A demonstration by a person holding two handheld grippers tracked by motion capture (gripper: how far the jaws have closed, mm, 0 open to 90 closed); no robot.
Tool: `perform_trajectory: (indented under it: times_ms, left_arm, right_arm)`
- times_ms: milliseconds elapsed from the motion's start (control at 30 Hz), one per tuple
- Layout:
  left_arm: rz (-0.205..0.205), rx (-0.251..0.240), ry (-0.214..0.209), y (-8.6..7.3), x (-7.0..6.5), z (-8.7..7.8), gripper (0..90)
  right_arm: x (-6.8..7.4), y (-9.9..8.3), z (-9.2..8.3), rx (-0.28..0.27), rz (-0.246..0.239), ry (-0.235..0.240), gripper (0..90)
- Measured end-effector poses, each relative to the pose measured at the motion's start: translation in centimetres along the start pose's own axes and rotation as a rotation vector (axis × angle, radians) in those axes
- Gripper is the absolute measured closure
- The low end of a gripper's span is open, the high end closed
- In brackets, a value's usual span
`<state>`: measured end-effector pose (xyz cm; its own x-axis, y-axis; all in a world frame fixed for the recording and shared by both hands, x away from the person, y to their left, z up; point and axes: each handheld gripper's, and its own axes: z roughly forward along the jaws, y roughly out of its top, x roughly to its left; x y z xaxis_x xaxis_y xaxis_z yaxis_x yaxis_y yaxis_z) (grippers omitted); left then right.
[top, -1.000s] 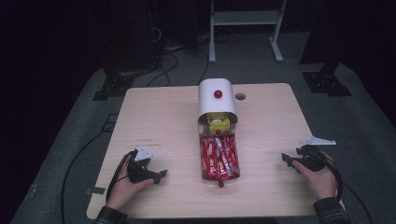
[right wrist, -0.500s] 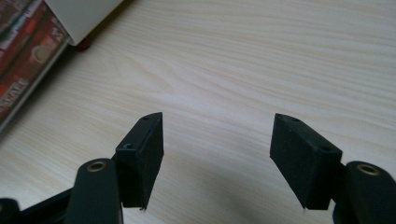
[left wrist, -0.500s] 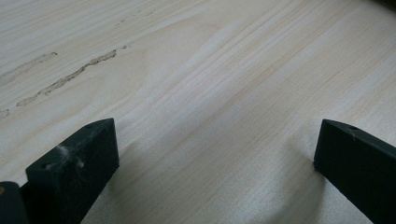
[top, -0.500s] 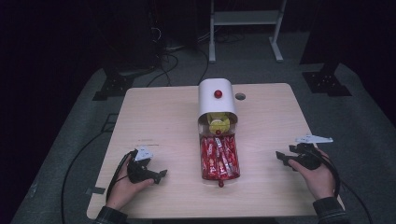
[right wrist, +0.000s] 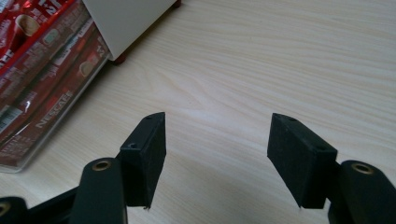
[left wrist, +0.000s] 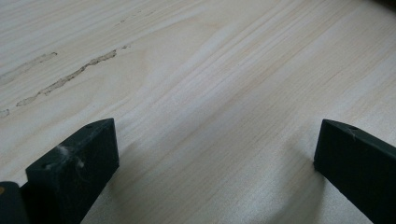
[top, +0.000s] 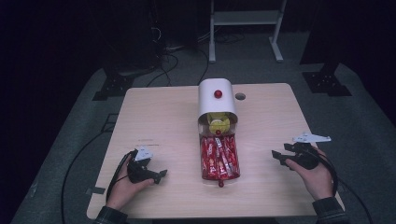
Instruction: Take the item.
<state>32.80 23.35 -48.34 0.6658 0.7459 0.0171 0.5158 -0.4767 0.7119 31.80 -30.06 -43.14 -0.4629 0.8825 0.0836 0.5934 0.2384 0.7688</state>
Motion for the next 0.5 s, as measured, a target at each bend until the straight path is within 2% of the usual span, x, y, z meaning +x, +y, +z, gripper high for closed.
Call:
perform_trajectory:
  times_ms: [100,500]
  left_arm:
    - [0.001,-0.001,0.000,0.0,0.0,0.0,0.0]
    - [0.001,-0.001,0.000,0.0,0.0,0.0,0.0]
  right_arm:
    - [0.2,0.2,-0.1,-0.003,0.006,0.014,36.3]
    - [1.4,1.7,0.0,-0.028,-0.023,0.041,36.5]
